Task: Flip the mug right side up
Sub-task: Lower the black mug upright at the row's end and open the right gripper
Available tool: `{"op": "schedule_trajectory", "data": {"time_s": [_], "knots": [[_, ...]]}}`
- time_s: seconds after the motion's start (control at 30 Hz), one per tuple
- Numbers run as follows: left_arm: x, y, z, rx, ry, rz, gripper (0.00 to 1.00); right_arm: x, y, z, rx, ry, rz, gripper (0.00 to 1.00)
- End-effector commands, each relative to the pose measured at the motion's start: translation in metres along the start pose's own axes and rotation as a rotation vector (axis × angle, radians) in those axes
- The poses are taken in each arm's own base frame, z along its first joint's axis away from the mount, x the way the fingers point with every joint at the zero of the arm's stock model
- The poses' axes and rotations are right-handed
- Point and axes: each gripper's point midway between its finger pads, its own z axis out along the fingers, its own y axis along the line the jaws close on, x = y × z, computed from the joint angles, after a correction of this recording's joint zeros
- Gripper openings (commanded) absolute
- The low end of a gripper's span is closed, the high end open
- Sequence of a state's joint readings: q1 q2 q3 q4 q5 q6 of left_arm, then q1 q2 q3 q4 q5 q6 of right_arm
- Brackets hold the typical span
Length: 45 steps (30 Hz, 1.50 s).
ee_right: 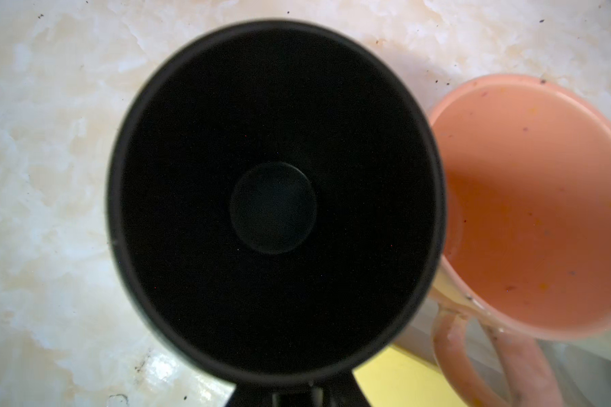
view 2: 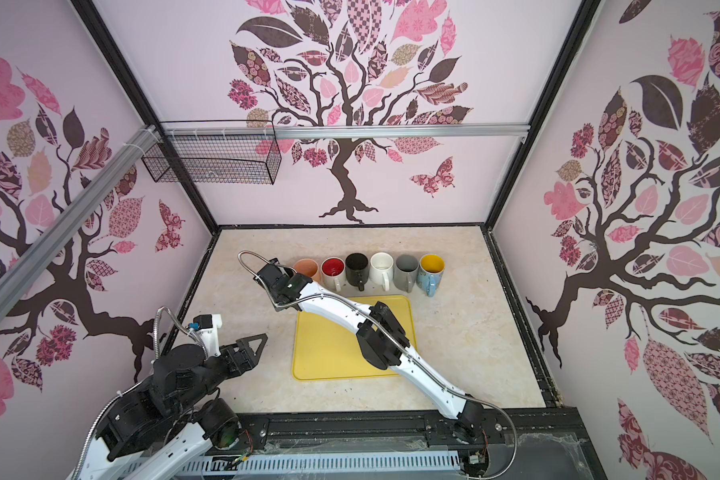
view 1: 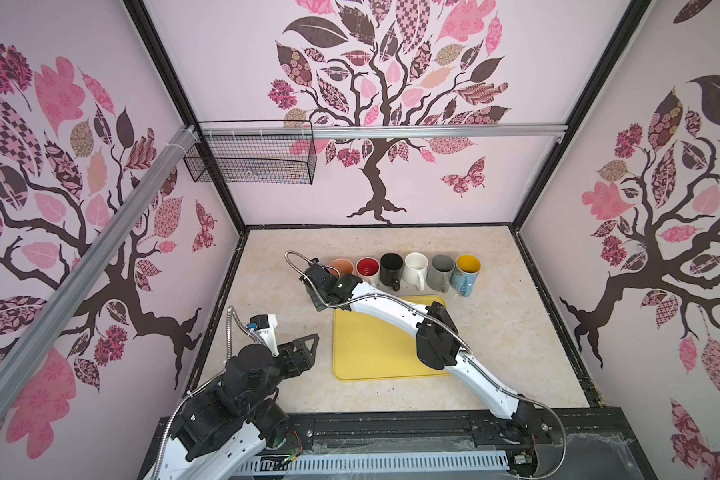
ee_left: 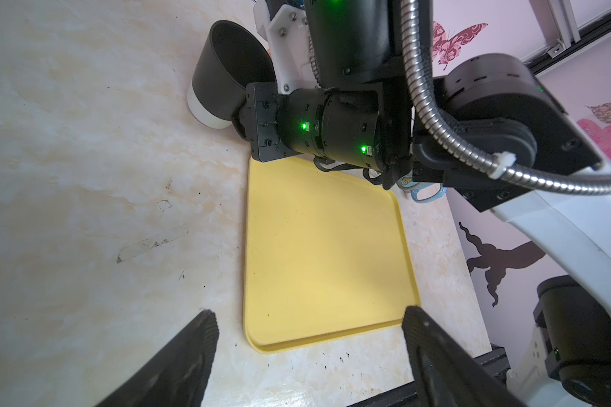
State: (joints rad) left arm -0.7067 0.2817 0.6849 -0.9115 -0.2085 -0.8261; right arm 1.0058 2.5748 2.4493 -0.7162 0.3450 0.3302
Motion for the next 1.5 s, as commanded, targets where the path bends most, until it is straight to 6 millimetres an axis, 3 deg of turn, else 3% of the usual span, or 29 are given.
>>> {"op": "schedule_trajectory", "data": {"time_s": [0.0, 0.43, 1.03, 1.23, 1.47], "knots": [[0.005, 0.008, 0.007, -0.042, 0.010, 0.000, 0.84, -0.037, -0.007, -0.009, 0.041, -0.124, 0.029, 0.00], [0.005, 0.008, 0.006, -0.035, 0.011, 0.002, 0.85, -0.034, -0.009, -0.004, 0.068, -0.126, 0.020, 0.00], [0.006, 0.007, 0.004, -0.020, 0.006, 0.004, 0.85, -0.018, -0.008, 0.011, 0.096, -0.101, 0.008, 0.12], [0.005, 0.008, 0.003, -0.021, 0.003, 0.003, 0.86, -0.026, -0.009, -0.002, 0.088, -0.118, 0.024, 0.32], [0.002, 0.008, 0.002, -0.032, -0.009, -0.001, 0.89, -0.044, -0.003, -0.035, 0.022, -0.166, 0.045, 0.37]]}}
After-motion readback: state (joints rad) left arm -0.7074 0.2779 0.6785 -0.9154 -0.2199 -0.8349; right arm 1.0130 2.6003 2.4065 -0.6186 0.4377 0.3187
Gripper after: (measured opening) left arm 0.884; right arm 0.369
